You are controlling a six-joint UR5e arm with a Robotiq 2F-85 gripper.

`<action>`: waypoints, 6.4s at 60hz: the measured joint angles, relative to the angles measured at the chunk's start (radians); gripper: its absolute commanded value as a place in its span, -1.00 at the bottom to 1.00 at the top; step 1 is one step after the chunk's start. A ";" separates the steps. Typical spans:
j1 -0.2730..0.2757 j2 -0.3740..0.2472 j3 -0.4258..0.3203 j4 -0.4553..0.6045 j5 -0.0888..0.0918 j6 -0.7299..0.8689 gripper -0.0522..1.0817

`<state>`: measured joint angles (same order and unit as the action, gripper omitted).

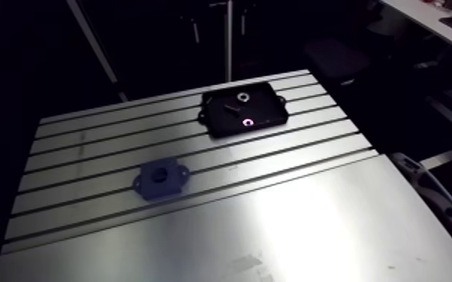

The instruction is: Pick up the bearing and press it into the housing until flush.

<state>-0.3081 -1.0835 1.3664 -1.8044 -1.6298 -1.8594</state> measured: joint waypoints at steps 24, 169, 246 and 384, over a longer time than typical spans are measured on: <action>-0.062 0.094 -0.001 -0.079 0.002 -0.046 -0.90; -0.090 0.169 0.135 -0.270 0.006 -0.080 -0.37; -0.086 0.189 0.137 -0.300 0.008 -0.079 -0.19; -0.086 0.140 0.138 -0.284 0.010 -0.086 0.12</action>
<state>-0.3940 -0.9434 1.5043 -2.0887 -1.6202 -1.9454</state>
